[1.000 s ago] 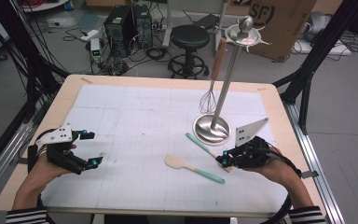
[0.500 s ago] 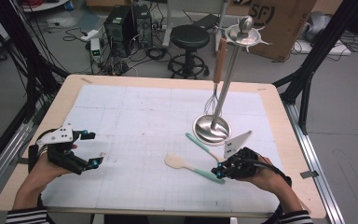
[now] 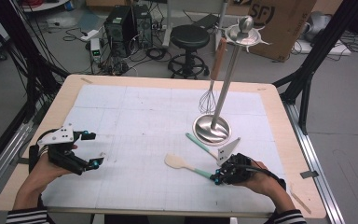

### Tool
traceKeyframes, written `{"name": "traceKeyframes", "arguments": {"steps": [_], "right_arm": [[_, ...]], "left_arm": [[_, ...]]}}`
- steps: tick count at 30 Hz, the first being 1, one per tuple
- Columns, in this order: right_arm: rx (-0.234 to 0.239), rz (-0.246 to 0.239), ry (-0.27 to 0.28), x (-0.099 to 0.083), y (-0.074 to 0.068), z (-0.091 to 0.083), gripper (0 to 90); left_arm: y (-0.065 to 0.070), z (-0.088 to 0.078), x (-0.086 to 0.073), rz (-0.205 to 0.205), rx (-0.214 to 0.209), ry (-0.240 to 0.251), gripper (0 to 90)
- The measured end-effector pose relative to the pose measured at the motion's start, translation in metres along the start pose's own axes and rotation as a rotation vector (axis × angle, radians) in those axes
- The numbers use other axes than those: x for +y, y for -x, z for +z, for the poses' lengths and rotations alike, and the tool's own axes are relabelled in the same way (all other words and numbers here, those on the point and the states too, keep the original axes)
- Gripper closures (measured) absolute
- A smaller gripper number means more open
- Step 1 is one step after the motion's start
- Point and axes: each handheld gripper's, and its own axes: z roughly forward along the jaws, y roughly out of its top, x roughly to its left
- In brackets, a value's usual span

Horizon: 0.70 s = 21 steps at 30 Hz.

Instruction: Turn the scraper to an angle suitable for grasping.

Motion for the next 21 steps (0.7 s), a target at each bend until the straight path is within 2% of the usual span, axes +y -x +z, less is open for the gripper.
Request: {"name": "traceKeyframes", "arguments": {"steps": [9, 11, 21], "right_arm": [[-0.008, -0.008, -0.077, -0.001, 0.004, 0.009, 88.8], [-0.011, -0.008, -0.065, -0.002, 0.005, 0.010, 88.8], [-0.071, 0.011, -0.079, -0.008, 0.016, 0.005, 88.8]], "left_arm": [[0.000, 0.000, 0.000, 0.000, -0.001, -0.003, 1.7], [0.001, 0.000, 0.000, -0.005, 0.000, 0.003, 1.7], [0.001, 0.000, 0.000, -0.004, 0.001, 0.002, 1.7]]}}
